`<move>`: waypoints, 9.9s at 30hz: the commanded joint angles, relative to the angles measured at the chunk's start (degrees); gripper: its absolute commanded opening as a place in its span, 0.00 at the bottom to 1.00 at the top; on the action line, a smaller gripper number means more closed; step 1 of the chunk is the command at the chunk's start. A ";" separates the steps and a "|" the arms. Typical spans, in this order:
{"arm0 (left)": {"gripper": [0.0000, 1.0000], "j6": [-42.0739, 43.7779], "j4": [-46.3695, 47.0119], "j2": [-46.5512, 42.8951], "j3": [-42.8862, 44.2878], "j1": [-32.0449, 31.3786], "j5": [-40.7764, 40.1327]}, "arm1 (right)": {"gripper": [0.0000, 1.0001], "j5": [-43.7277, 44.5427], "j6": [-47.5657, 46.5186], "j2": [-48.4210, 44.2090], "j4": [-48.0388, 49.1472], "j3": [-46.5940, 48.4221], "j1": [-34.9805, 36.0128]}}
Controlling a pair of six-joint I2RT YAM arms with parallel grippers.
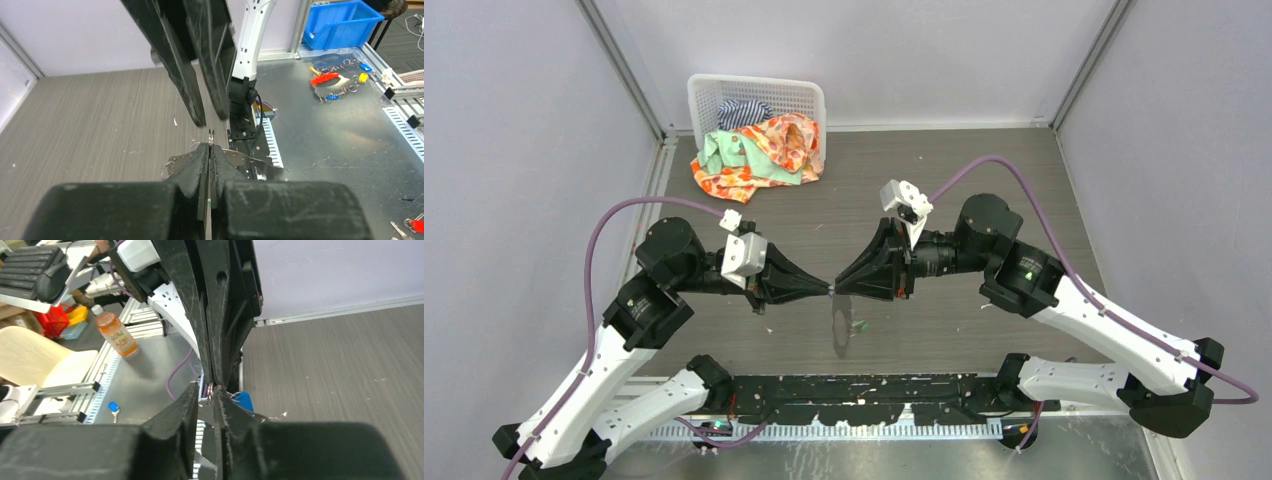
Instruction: Put the keys on the keyring
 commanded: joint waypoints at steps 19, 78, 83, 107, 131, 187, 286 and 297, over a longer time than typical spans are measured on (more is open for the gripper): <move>0.01 1.67 -17.90 7.93 13.83 0.00 -3.84 | 0.43 4.61 -25.46 18.35 -50.38 39.48 0.04; 0.29 6.67 -15.21 4.65 11.89 0.00 -7.10 | 0.01 3.20 -7.62 6.07 -11.25 14.90 -0.48; 0.35 12.39 -13.37 2.74 8.97 0.00 -8.23 | 0.01 2.54 -2.07 3.78 -1.02 8.95 -0.41; 0.35 23.58 -7.65 -4.83 2.42 0.00 -7.83 | 0.01 0.14 7.35 2.85 11.89 2.65 -1.31; 0.32 14.99 -11.28 -3.63 5.23 -0.05 -0.79 | 0.01 3.65 10.81 1.87 21.90 -3.46 -1.49; 0.01 4.96 -24.90 8.87 18.50 -0.01 -5.92 | 0.47 3.92 -22.95 16.51 -44.92 35.44 -1.38; 0.98 5.00 -14.79 -0.13 3.38 -0.44 -17.48 | 0.01 29.90 -2.33 -0.44 9.13 -2.36 -2.09; 0.91 3.41 -11.91 7.03 1.64 -0.44 -20.41 | 0.01 32.32 -1.92 0.18 11.45 -1.94 -1.41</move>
